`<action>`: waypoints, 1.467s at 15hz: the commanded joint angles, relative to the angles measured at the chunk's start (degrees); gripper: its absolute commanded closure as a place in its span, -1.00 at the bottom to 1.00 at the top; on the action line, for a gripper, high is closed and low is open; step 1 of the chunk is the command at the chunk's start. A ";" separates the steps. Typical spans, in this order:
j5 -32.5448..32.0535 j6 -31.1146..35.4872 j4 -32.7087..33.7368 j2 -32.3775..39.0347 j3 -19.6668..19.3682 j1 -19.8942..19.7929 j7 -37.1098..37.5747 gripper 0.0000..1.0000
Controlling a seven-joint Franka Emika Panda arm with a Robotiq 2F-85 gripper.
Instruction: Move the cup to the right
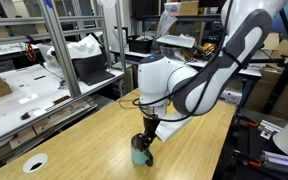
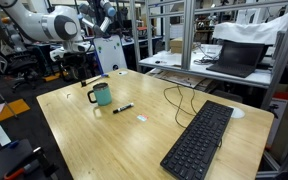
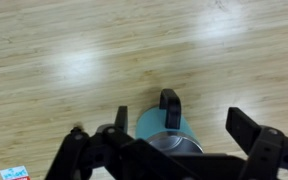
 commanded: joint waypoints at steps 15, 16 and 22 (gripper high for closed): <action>0.02 -0.24 11.76 13.53 -5.54 4.26 2.54 -0.32; 0.21 -0.27 11.78 13.42 -5.42 4.16 2.44 -0.19; 0.14 -0.45 11.78 12.62 -5.49 4.72 2.92 0.70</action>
